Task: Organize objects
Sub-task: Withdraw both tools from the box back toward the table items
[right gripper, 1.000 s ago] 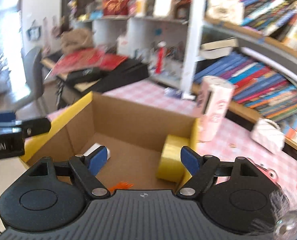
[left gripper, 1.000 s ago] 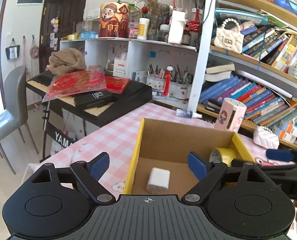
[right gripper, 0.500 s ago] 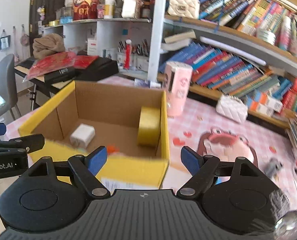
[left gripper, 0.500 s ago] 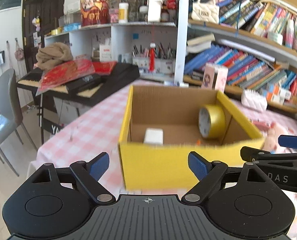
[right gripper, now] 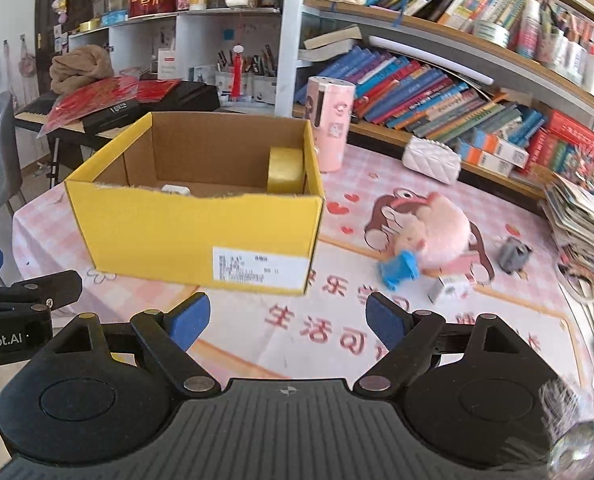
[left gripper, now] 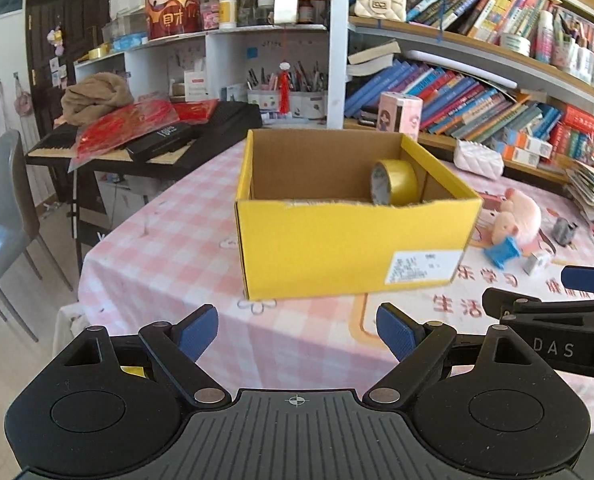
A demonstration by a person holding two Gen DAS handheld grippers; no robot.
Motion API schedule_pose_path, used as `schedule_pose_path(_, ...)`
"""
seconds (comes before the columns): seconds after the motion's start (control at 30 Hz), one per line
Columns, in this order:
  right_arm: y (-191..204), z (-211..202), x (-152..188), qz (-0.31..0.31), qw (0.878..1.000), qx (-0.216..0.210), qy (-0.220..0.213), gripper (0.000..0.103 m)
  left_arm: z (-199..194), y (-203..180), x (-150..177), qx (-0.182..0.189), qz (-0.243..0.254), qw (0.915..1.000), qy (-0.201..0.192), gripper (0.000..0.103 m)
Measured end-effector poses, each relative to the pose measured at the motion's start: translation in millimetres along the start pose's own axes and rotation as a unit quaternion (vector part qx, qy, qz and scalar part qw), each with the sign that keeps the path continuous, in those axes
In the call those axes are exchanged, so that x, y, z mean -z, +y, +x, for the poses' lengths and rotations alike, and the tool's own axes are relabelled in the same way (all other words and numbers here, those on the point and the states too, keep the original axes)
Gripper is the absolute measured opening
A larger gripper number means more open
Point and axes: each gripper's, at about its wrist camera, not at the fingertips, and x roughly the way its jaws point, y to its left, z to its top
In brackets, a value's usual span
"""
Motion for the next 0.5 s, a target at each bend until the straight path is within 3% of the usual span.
schedule_pose_path(0.5,-10,-42,37,0.034,0.998,0.049,0.009,0.086,-19,-21,17,0.052,0.044,0.9977,0.004,0.089)
